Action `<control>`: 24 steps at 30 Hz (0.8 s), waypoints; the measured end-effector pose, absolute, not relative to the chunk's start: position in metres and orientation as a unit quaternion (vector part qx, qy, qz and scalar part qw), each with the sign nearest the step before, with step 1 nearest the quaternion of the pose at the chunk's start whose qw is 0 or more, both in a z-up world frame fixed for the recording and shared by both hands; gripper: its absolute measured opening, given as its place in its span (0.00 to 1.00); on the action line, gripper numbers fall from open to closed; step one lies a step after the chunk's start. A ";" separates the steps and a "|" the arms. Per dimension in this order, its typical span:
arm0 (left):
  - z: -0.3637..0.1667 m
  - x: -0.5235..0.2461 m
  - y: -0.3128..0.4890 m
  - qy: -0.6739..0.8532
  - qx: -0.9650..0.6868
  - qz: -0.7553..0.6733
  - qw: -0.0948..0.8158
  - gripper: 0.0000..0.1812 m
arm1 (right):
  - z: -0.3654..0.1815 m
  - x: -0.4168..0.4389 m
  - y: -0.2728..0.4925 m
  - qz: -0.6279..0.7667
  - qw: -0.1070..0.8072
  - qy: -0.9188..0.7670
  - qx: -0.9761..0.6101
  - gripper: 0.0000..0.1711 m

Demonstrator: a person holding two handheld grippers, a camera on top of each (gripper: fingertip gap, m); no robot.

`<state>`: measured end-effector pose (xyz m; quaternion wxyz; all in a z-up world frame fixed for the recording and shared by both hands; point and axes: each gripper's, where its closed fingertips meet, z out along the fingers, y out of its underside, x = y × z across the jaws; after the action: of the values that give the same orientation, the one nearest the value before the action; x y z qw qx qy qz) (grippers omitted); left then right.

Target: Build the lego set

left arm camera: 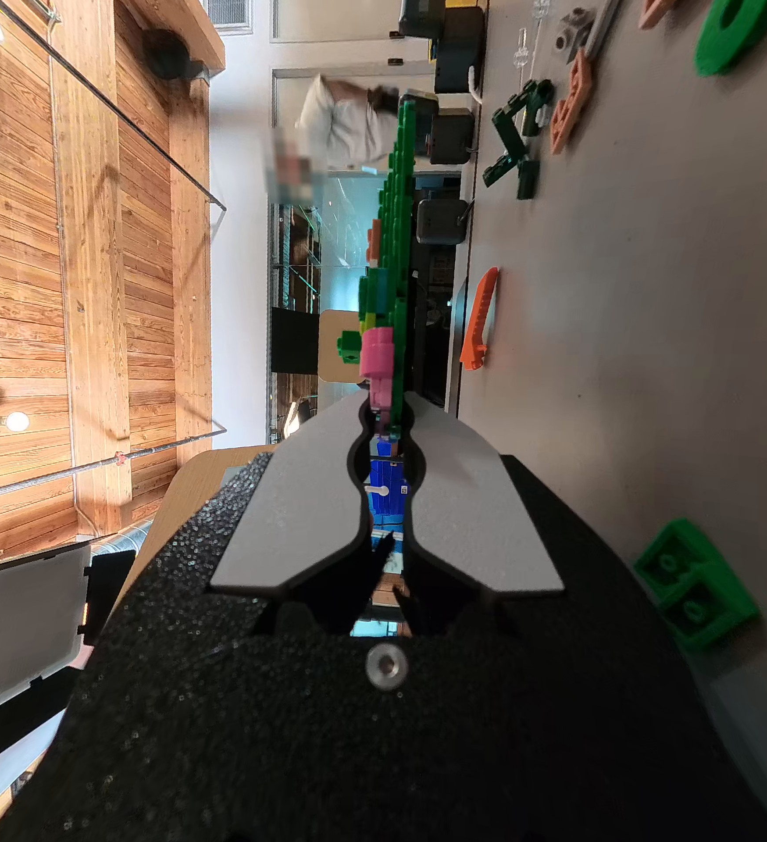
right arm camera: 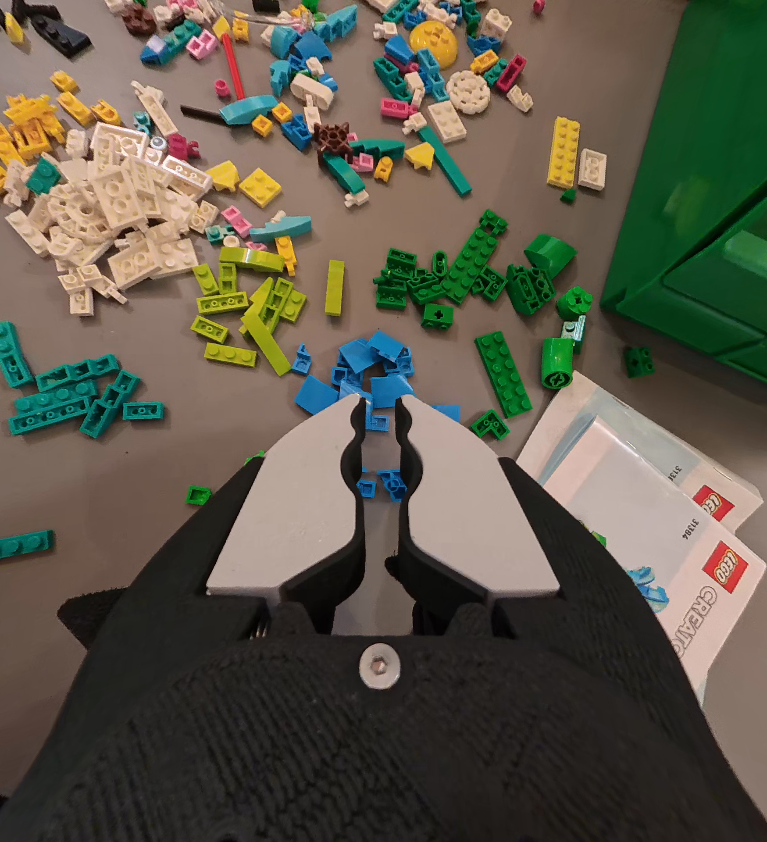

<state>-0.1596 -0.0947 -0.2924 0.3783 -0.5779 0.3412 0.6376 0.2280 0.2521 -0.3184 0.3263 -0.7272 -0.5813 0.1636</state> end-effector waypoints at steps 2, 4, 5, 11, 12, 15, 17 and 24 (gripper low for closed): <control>-0.292 -0.160 -0.095 0.341 -0.578 0.638 0.378 0.05 | -0.319 0.229 0.251 0.163 0.326 -0.583 -0.726 0.06; -0.293 -0.160 -0.095 0.341 -0.578 0.637 0.378 0.05 | -0.320 0.230 0.252 0.162 0.326 -0.583 -0.727 0.06; -0.293 -0.160 -0.095 0.342 -0.578 0.638 0.378 0.05 | -0.319 0.230 0.252 0.162 0.327 -0.582 -0.727 0.06; -0.293 -0.159 -0.095 0.343 -0.577 0.638 0.376 0.05 | -0.325 0.226 0.250 0.162 0.321 -0.590 -0.723 0.06; -0.293 -0.159 -0.095 0.343 -0.577 0.639 0.376 0.05 | -0.326 0.226 0.249 0.162 0.320 -0.591 -0.723 0.06; -0.293 -0.159 -0.095 0.343 -0.578 0.638 0.376 0.05 | -0.327 0.221 0.245 0.169 0.318 -0.598 -0.716 0.06; -0.293 -0.160 -0.095 0.343 -0.578 0.638 0.376 0.05 | -0.327 0.218 0.242 0.177 0.317 -0.602 -0.711 0.06; -0.293 -0.159 -0.095 0.343 -0.578 0.638 0.376 0.05 | -0.327 0.213 0.240 0.186 0.318 -0.604 -0.707 0.06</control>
<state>-0.1594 -0.0947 -0.2933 0.3761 -0.5779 0.3432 0.6378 0.2134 0.2399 -0.3265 0.3180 -0.7069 -0.6039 0.1857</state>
